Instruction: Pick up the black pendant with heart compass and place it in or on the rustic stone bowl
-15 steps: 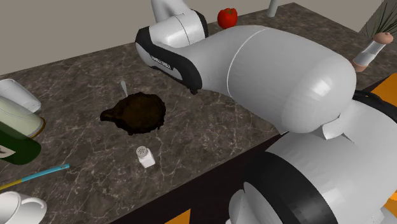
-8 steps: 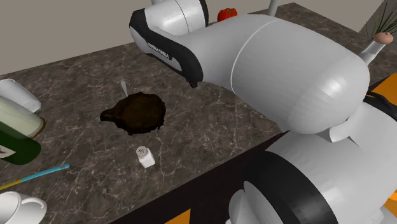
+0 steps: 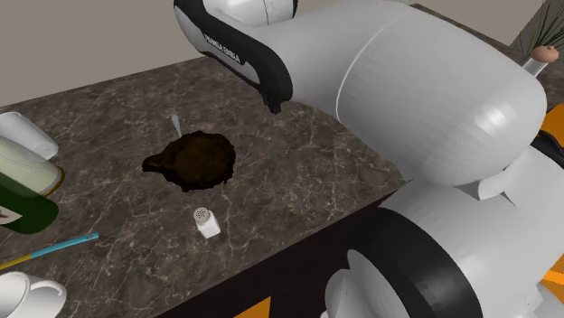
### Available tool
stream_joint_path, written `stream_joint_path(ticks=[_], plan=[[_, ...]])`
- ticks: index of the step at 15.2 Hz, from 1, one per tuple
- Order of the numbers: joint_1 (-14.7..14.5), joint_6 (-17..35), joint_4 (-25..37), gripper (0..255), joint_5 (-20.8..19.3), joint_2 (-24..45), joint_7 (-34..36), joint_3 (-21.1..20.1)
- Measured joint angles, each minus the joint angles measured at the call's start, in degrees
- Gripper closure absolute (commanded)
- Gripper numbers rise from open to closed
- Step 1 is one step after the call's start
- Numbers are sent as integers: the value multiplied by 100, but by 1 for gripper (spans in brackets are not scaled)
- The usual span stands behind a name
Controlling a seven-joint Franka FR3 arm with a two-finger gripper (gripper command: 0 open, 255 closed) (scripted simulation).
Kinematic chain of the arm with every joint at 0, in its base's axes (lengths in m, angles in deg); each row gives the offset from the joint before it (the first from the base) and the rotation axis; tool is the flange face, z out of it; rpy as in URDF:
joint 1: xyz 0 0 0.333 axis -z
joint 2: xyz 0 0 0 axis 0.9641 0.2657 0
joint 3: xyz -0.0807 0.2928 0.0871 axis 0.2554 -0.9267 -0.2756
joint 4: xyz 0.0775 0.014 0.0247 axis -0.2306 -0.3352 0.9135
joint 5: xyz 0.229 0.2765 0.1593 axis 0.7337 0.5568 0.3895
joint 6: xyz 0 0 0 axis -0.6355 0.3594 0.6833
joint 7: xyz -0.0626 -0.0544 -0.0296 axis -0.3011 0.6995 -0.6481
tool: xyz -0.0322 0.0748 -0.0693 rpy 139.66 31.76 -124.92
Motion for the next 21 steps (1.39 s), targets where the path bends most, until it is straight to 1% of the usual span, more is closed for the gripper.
stream_joint_path(ticks=[6,7,11,13,16,17,19,21], plan=[[-26,-469,560,255,-101,147,42,-59],[-59,-513,611,255,-114,175,113,-101],[-339,-659,815,255,-209,391,700,-425],[-524,-704,917,255,-304,560,1057,-610],[-985,-931,1369,255,-682,1123,1754,-915],[-1087,-964,1402,255,-704,1167,1909,-969],[-1411,-1085,1604,255,-863,1410,2298,-1087],[-1839,-1242,1938,255,-1146,1804,2687,-1148]])
